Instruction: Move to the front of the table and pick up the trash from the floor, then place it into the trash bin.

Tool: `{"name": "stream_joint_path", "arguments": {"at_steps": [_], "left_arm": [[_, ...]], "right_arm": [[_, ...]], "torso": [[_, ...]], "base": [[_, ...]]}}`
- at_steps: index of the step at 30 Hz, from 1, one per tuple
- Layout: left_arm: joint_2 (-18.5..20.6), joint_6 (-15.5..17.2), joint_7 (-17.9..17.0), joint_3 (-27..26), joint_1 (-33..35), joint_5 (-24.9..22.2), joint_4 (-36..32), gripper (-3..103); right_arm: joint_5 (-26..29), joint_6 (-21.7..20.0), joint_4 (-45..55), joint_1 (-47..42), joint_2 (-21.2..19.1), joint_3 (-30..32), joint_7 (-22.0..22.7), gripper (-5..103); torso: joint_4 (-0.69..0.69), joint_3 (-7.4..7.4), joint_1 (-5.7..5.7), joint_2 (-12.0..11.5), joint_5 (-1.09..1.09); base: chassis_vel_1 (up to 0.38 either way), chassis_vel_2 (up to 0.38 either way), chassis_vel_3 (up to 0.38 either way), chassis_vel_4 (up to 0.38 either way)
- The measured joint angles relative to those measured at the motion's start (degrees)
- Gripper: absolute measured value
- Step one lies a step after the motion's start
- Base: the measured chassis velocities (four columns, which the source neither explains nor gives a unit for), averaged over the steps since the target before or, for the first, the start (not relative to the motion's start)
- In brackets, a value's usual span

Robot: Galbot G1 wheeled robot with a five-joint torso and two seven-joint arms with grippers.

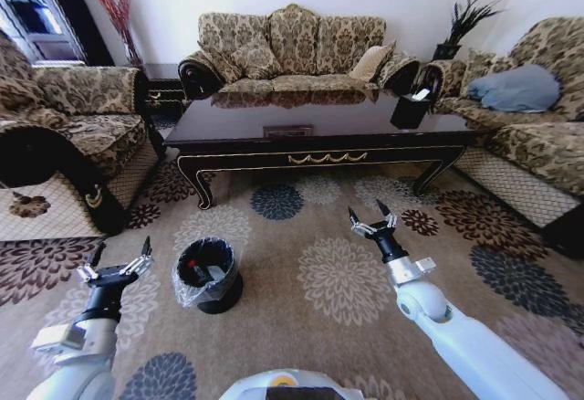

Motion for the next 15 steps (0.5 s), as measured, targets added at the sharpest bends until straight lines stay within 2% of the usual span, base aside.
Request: {"name": "stream_joint_path", "arguments": {"at_steps": [15], "left_arm": [[0.8,0.5,-1.1,0.7,-1.7,-0.3,1.7,100]], "right_arm": [[0.0,0.0,-1.9,1.8,0.9,-1.9,0.3,100]], "torso": [[0.00,0.00,0.00,0.0,0.00]], "base": [[0.000,0.000,0.000,0.000]]}}
